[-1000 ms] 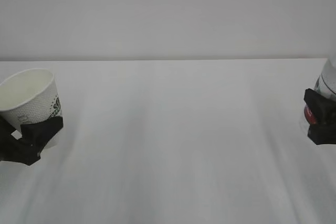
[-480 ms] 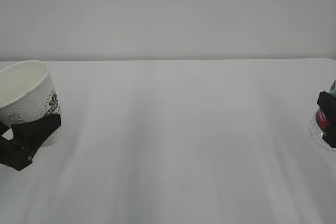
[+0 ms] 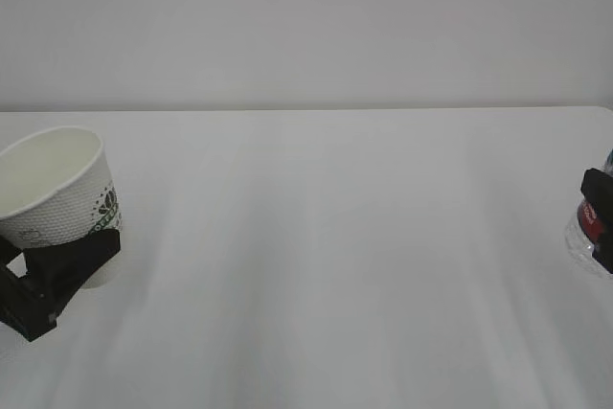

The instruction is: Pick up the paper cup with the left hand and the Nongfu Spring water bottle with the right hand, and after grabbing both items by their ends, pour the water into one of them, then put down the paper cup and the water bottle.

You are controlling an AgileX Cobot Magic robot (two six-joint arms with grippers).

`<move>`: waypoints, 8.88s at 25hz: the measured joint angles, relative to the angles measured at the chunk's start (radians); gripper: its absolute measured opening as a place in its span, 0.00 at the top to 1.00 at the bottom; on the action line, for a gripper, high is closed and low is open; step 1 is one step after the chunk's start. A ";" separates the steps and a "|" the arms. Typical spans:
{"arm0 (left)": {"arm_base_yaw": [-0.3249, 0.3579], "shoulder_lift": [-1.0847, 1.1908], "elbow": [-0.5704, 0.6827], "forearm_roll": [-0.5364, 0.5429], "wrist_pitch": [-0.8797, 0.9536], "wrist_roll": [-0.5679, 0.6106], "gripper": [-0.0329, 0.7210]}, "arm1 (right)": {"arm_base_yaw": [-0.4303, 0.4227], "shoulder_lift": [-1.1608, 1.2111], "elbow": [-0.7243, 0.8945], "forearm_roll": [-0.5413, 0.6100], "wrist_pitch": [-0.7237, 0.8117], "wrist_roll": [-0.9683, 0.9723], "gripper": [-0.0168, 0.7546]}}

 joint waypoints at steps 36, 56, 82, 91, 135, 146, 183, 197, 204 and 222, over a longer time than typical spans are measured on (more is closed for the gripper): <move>-0.225 -0.001 -0.128 0.171 0.044 -0.061 0.27 | 0.000 0.000 0.000 -0.050 0.027 0.002 0.39; -0.426 0.095 -0.237 0.183 0.103 -0.086 0.28 | 0.000 0.000 0.000 -0.050 0.027 0.002 0.39; -0.509 0.160 -0.345 0.230 0.176 -0.100 0.29 | 0.000 0.075 -0.019 -0.193 0.029 0.002 0.39; -0.509 0.160 -0.349 0.285 0.176 -0.116 0.29 | 0.000 0.077 -0.057 -0.316 0.034 0.006 0.39; -0.509 0.160 -0.358 0.365 0.155 -0.169 0.29 | 0.141 0.080 -0.349 -0.701 0.265 0.008 0.40; -0.509 0.160 -0.393 0.386 0.163 -0.211 0.29 | 0.164 0.084 -0.420 -0.809 0.328 -0.027 0.40; -0.509 0.160 -0.393 0.464 0.065 -0.213 0.30 | 0.164 0.097 -0.467 -0.901 0.286 -0.301 0.40; -0.509 0.160 -0.393 0.465 0.057 -0.213 0.30 | 0.175 0.177 -0.513 -0.907 0.271 -0.319 0.40; -0.509 0.160 -0.393 0.465 0.066 -0.213 0.30 | 0.175 0.207 -0.549 -0.916 0.253 -0.339 0.40; -0.509 0.160 -0.393 0.465 0.077 -0.213 0.30 | 0.175 0.207 -0.558 -0.956 0.224 -0.463 0.40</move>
